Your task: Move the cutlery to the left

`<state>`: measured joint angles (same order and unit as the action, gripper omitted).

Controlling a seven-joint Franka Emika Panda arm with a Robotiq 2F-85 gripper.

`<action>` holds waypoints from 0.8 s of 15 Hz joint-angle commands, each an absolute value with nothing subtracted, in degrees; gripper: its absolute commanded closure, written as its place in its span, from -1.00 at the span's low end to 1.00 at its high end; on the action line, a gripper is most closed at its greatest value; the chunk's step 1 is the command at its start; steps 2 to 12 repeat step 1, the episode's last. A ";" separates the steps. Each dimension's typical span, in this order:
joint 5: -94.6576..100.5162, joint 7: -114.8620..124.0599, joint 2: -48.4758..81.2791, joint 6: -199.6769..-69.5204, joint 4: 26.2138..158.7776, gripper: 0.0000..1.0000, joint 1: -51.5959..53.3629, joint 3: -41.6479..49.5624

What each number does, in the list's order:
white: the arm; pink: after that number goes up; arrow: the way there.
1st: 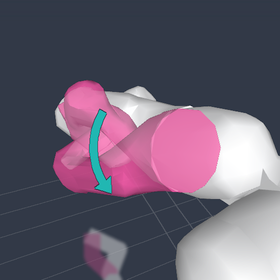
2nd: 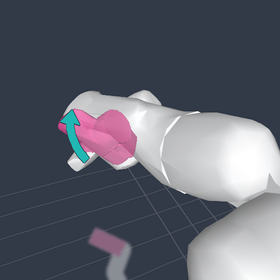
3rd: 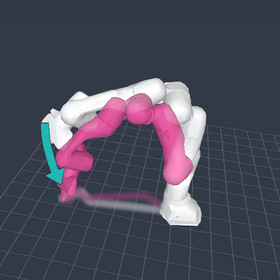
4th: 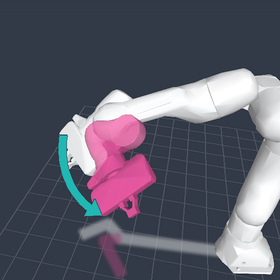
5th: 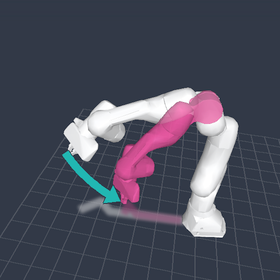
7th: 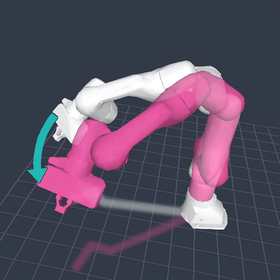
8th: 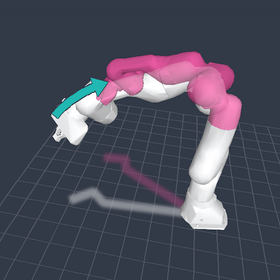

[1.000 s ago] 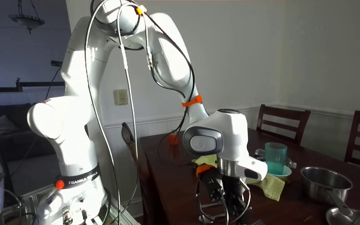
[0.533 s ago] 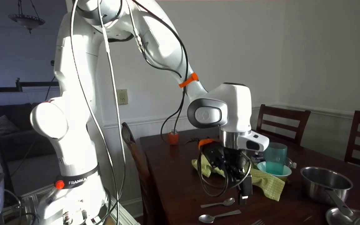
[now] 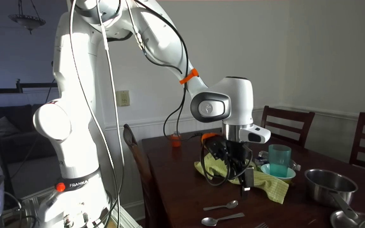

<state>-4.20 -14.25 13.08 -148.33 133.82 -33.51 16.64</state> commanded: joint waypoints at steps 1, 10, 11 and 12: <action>-4.67 -14.54 13.11 -148.20 133.79 -1.00 -32.13 18.02; -4.67 -14.54 13.11 -148.20 133.79 -1.00 -32.13 18.02; -4.67 -14.54 13.11 -148.20 133.79 -1.00 -32.13 18.02; -4.67 -14.54 13.11 -148.20 133.79 -1.00 -32.13 18.02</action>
